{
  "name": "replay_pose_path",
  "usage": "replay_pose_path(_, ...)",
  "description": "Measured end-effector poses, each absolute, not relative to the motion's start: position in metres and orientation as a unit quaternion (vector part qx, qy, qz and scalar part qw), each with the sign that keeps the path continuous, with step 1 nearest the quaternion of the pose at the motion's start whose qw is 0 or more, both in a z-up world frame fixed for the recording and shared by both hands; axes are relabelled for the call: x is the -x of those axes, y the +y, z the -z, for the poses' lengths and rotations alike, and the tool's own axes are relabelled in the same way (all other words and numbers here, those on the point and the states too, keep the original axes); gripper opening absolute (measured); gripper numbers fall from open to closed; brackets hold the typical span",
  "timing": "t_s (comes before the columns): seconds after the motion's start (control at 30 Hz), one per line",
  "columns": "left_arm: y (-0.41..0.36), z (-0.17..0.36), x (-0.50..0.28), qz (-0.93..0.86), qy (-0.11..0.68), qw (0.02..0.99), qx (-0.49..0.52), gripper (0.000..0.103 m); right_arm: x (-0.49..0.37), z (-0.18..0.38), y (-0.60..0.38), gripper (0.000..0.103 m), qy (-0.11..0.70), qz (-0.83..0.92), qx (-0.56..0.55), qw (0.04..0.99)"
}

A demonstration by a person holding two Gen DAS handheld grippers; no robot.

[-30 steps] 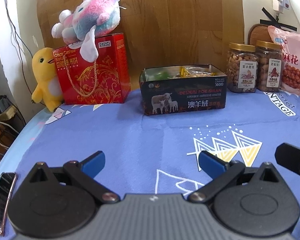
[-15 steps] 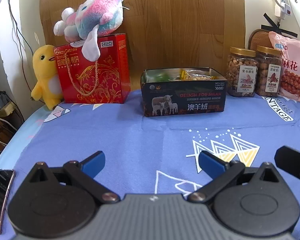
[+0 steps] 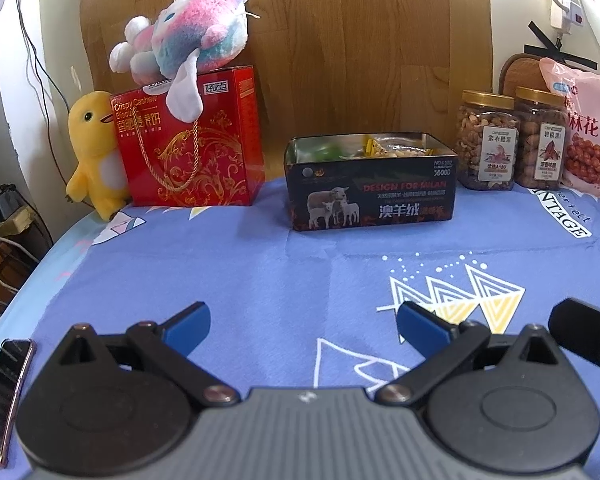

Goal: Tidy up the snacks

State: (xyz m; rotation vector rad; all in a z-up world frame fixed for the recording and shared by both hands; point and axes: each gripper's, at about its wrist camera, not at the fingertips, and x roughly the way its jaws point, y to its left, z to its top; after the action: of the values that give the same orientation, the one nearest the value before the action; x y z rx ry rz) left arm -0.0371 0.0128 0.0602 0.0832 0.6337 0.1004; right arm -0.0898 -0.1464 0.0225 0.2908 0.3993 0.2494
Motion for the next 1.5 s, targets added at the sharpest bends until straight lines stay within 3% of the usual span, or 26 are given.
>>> replay_pose_path(1.5,0.0153,-0.0503,0.0430,-0.087,0.308,0.946,-0.048,0.103,0.0976,-0.0163,-0.1518,0.103,0.189,-0.119,-0.160,0.961)
